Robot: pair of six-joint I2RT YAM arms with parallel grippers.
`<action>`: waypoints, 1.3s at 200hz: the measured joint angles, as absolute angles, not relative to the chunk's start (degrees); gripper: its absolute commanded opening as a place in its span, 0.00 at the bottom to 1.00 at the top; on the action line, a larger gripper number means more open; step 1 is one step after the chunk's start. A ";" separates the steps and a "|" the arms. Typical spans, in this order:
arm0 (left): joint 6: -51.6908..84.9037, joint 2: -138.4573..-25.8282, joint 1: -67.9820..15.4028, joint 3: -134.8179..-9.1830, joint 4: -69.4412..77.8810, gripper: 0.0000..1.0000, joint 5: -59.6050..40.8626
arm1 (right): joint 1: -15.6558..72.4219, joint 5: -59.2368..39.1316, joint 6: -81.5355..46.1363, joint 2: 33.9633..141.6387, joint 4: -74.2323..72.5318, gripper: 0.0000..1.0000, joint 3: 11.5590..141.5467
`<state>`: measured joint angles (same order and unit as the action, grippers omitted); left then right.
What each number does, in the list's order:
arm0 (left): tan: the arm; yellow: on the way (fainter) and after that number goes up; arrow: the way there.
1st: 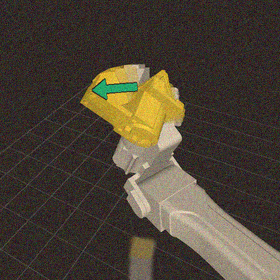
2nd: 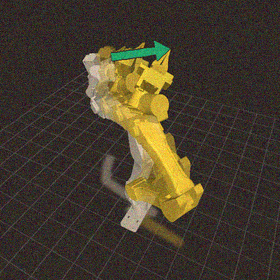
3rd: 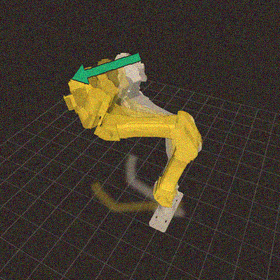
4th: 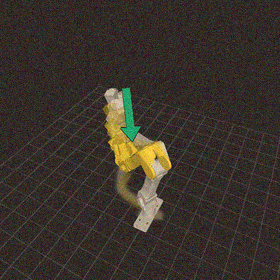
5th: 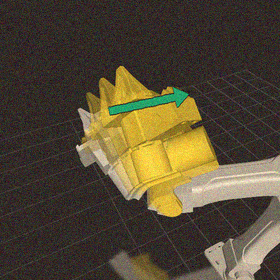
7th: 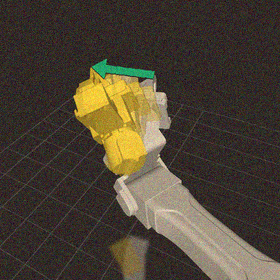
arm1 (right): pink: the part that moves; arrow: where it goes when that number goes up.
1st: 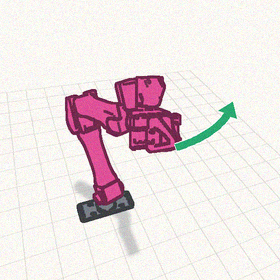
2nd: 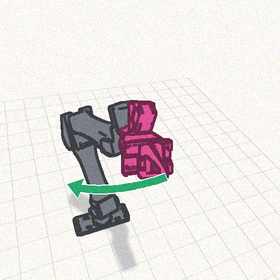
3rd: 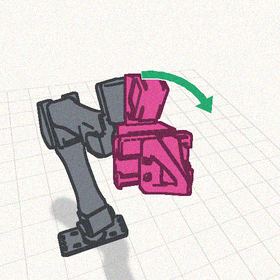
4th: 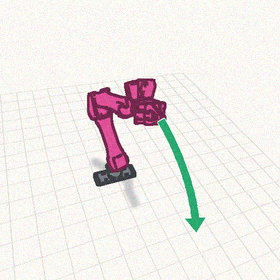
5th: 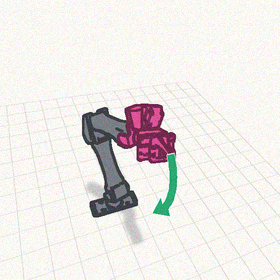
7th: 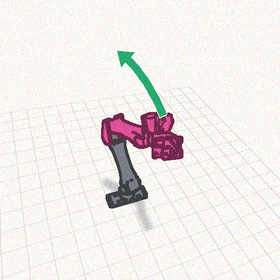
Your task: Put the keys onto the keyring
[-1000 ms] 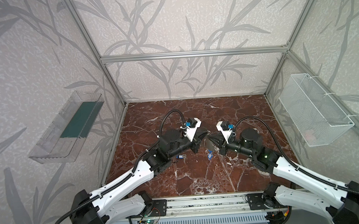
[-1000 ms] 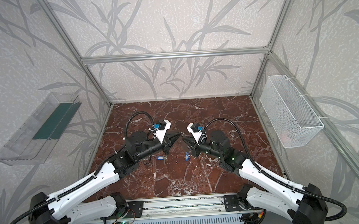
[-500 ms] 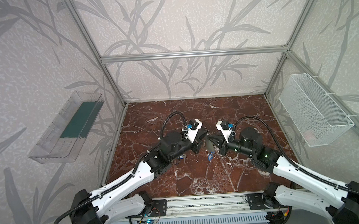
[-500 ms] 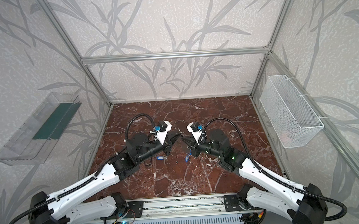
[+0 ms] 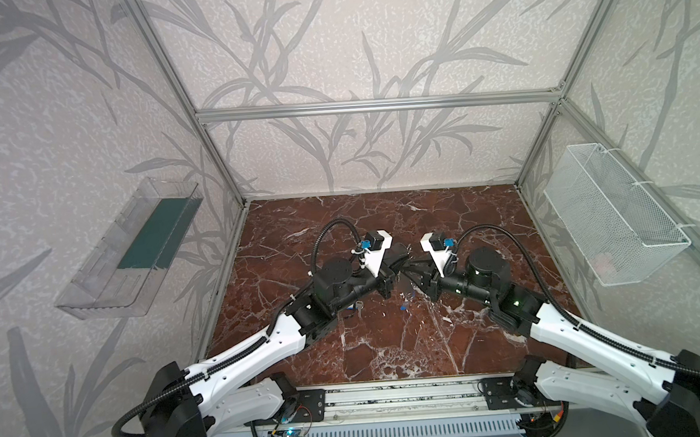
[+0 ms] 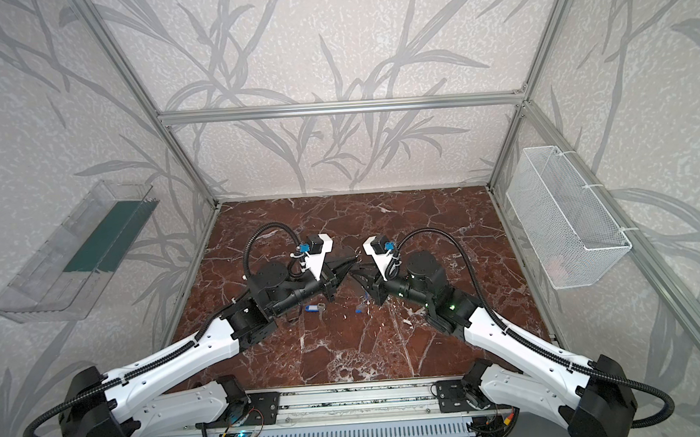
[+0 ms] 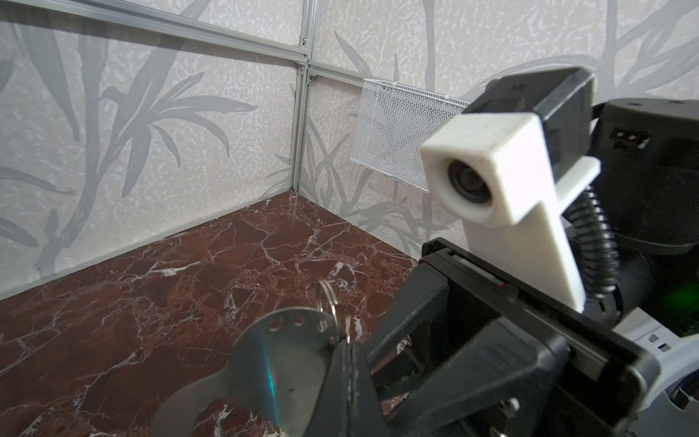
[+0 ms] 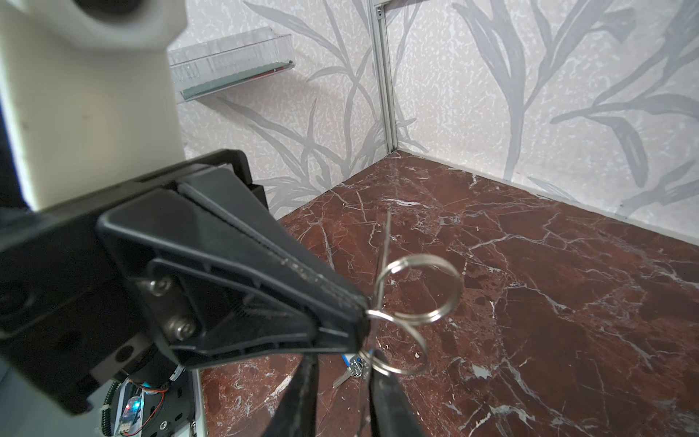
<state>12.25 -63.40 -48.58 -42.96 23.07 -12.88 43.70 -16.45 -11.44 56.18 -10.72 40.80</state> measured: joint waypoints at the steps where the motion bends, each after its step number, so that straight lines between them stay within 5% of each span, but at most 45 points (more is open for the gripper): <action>1: 12.27 -63.40 -48.58 -42.92 23.18 0.00 -12.86 | 43.68 -16.45 -11.44 56.12 -10.72 0.26 40.77; 89: 15.88 -63.42 -48.53 -41.08 30.72 0.00 -11.90 | 27.27 -30.83 -31.09 54.13 -30.09 0.26 31.33; 160: 17.65 -63.51 -48.53 -41.08 32.75 0.00 -12.43 | 26.87 -41.10 -45.32 64.53 -53.43 0.23 31.16; 260: 17.93 -63.96 -48.53 -41.08 33.01 0.00 -13.61 | 26.89 -44.10 -48.45 66.54 -58.78 0.09 31.22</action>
